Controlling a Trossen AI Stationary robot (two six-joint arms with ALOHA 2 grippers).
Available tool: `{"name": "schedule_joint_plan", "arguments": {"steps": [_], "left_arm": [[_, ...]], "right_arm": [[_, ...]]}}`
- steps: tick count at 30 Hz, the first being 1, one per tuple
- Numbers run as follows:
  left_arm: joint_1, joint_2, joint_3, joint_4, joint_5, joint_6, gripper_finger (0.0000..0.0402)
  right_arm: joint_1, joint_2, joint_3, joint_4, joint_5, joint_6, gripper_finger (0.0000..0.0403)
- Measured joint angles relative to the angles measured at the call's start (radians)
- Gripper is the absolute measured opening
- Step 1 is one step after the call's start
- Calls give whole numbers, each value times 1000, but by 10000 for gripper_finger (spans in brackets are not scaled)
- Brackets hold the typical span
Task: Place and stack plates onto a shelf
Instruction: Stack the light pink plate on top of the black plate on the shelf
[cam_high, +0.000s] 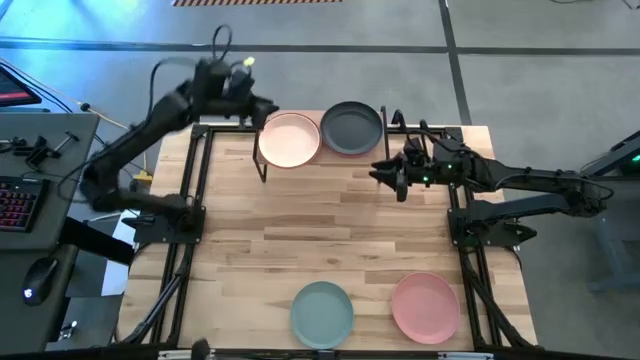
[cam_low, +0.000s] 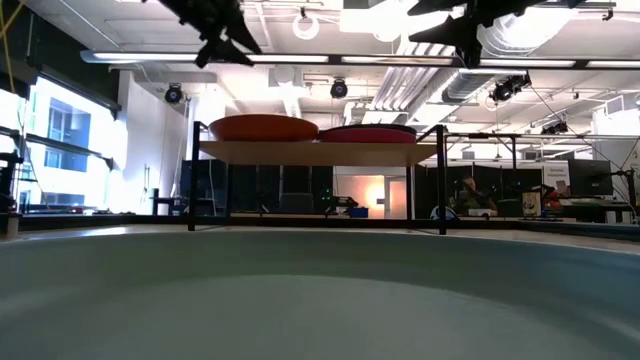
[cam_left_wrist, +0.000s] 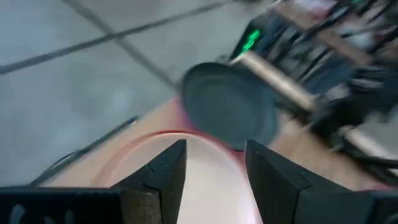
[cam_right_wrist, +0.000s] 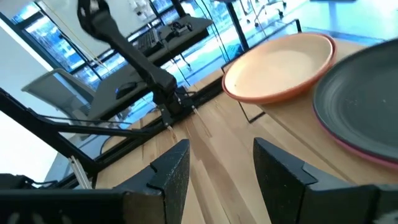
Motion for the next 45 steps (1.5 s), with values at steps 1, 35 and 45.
{"name": "schedule_joint_plan", "arguments": {"steps": [1,35,45], "left_arm": [[-24,-49,-66,61,0,-22,154],[-456,-674,-885,792,-283,-241,154],[-456,-674,-885,790,-283,-263,154]], "right_arm": [[0,0,0,11,0,-1,158],[0,0,0,142,41,-71,158],[0,0,0,142,29,4,158]]}}
